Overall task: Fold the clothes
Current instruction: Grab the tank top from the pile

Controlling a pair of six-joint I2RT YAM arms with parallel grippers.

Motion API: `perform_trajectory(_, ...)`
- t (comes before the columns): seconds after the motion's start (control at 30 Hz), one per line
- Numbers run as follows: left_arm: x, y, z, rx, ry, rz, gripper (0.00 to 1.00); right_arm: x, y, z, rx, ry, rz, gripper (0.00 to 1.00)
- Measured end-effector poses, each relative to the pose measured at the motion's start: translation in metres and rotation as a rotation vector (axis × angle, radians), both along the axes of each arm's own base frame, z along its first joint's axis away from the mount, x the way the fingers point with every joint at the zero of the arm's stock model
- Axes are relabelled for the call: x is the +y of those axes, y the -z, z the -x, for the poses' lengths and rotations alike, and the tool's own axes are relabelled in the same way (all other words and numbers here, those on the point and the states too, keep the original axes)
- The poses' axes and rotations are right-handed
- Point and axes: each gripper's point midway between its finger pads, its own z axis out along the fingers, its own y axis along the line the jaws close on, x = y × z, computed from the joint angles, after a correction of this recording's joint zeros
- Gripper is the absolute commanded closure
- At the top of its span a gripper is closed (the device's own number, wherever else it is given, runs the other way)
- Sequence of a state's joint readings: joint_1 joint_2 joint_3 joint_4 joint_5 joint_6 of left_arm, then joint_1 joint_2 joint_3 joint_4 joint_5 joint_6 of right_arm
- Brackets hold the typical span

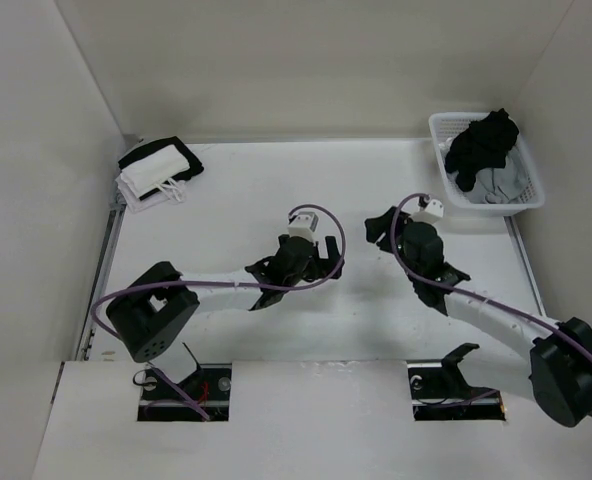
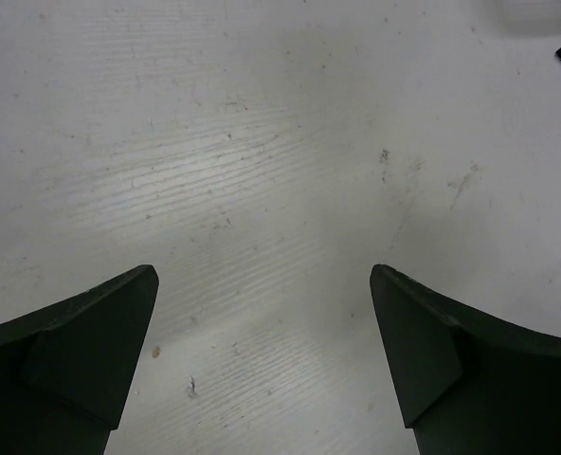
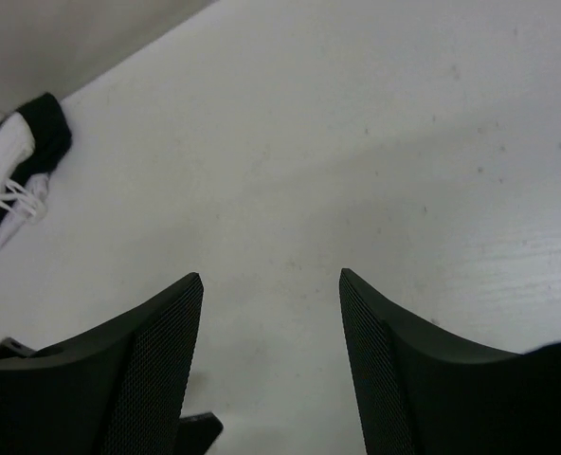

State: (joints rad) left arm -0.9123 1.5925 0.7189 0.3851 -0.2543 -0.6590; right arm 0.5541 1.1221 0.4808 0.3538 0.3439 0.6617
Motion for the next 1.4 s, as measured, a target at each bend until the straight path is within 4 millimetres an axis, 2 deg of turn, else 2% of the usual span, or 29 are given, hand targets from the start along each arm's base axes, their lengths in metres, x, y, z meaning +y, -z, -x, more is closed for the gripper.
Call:
perform_trajectory(0.17,0.007,-0.022,-0.007,-0.045,-0.008,0.037,0.0,-0.01,-0.068,-0.043,-0.101,0.076,-0.039,0.51)
perform_trajectory(0.2,0.007,-0.026,-0.008,-0.058,-0.003,0.047,0.0,-0.013,-0.082,-0.053,-0.123,0.094,-0.045,0.57)
perform_trajectory(0.23,0.007,-0.03,-0.008,-0.068,0.001,0.055,0.0,-0.02,-0.096,-0.065,-0.145,0.119,-0.047,0.68)
perform_trajectory(0.33,0.009,-0.031,-0.004,-0.09,0.015,0.07,0.0,-0.04,-0.118,-0.092,-0.172,0.178,-0.031,0.9)
perform_trajectory(0.37,0.01,-0.03,-0.003,-0.092,0.019,0.07,0.0,-0.052,-0.125,-0.104,-0.177,0.208,-0.019,0.94)
perform_trajectory(0.43,0.011,-0.025,0.0,-0.086,0.031,0.066,0.0,-0.081,-0.135,-0.128,-0.178,0.281,-0.002,0.95)
perform_trajectory(0.53,0.014,-0.022,0.001,-0.082,0.041,0.079,0.0,-0.146,-0.144,-0.166,-0.166,0.418,0.037,0.94)
perform_trajectory(0.57,0.014,-0.023,-0.001,-0.089,0.04,0.09,0.0,-0.174,-0.142,-0.178,-0.153,0.471,0.052,0.93)
perform_trajectory(0.6,0.015,-0.023,-0.002,-0.092,0.039,0.099,0.06,-0.2,-0.138,-0.187,-0.135,0.517,0.064,0.9)
perform_trajectory(0.63,0.015,-0.023,-0.003,-0.093,0.038,0.109,0.15,-0.224,-0.132,-0.196,-0.114,0.558,0.075,0.87)
perform_trajectory(0.7,0.014,-0.022,-0.005,-0.09,0.043,0.127,0.44,-0.273,-0.114,-0.213,-0.066,0.63,0.089,0.82)
perform_trajectory(0.73,0.013,-0.02,-0.006,-0.085,0.047,0.131,0.5,-0.292,-0.103,-0.219,-0.038,0.656,0.093,0.79)
perform_trajectory(0.77,0.013,-0.018,-0.006,-0.078,0.049,0.135,0.54,-0.312,-0.089,-0.225,-0.005,0.682,0.094,0.77)
perform_trajectory(0.83,0.013,-0.012,-0.009,-0.063,0.047,0.138,0.54,-0.341,-0.058,-0.235,0.064,0.707,0.084,0.67)
perform_trajectory(0.93,0.015,-0.001,-0.012,-0.036,0.048,0.137,0.46,-0.372,-0.011,-0.253,0.155,0.713,0.058,0.53)
perform_trajectory(1.03,0.017,0.002,-0.015,-0.025,0.043,0.145,0.36,-0.389,0.024,-0.262,0.219,0.712,0.033,0.44)
perform_trajectory(1.13,0.017,0.003,-0.019,-0.027,0.039,0.158,0.3,-0.4,0.041,-0.273,0.239,0.716,0.01,0.39)
perform_trajectory(1.2,0.016,0.008,-0.02,-0.02,0.045,0.161,0.29,-0.402,0.042,-0.281,0.232,0.716,-0.013,0.38)
perform_trajectory(1.3,0.014,0.02,-0.017,0.007,0.062,0.154,0.29,-0.398,0.033,-0.301,0.184,0.703,-0.072,0.38)
perform_trajectory(1.4,0.012,0.027,-0.014,0.025,0.077,0.15,0.29,-0.39,0.029,-0.312,0.156,0.682,-0.113,0.39)
